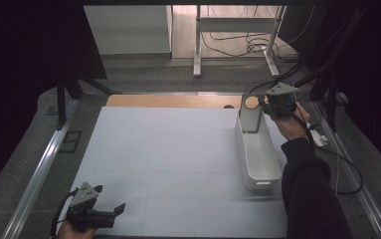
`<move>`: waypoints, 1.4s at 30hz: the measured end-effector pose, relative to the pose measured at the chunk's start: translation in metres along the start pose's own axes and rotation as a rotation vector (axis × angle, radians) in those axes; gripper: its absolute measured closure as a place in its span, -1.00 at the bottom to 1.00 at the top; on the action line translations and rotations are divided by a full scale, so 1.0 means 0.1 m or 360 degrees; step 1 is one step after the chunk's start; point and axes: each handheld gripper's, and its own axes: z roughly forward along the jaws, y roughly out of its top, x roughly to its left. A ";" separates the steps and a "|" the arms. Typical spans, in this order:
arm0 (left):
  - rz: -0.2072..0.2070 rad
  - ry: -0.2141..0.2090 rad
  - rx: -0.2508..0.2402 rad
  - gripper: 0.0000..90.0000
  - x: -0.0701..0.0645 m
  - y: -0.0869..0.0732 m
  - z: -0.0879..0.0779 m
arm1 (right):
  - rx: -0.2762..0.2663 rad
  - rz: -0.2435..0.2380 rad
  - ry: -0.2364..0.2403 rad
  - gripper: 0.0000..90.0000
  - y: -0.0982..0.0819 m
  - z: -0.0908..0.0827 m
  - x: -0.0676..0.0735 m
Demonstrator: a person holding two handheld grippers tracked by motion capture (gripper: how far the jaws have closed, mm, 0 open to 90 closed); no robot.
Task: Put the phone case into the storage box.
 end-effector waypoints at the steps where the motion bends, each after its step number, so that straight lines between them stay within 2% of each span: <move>1: 0.0000 -0.0001 -0.0001 -1.00 0.00 0.00 0.00 | 0.0002 0.0015 0.0002 0.31 0.00 -0.01 0.00; 8: -0.0006 -0.0007 -0.0004 -1.00 0.00 0.00 0.00 | 0.0029 0.0065 0.0034 0.18 -0.06 -0.03 0.02; 13: -0.0007 -0.0007 -0.0003 -1.00 0.00 0.00 0.00 | 0.0054 0.0120 0.0097 0.08 -0.10 -0.05 0.05; 21: -0.0006 -0.0010 -0.0003 -1.00 0.00 0.00 0.00 | 0.0070 0.0180 0.0155 -0.04 -0.14 -0.11 0.12; 27: -0.0004 -0.0010 -0.0003 -1.00 0.00 0.00 0.00 | 0.0120 0.0243 0.0230 -0.16 -0.17 -0.17 0.19; 36: -0.0007 -0.0013 -0.0003 -1.00 0.00 0.00 0.00 | 0.0159 0.0307 0.0256 -0.25 -0.24 -0.26 0.30; 42: -0.0008 -0.0015 -0.0002 -1.00 0.01 0.00 0.00 | 0.0158 0.0385 0.0283 -0.32 -0.29 -0.35 0.36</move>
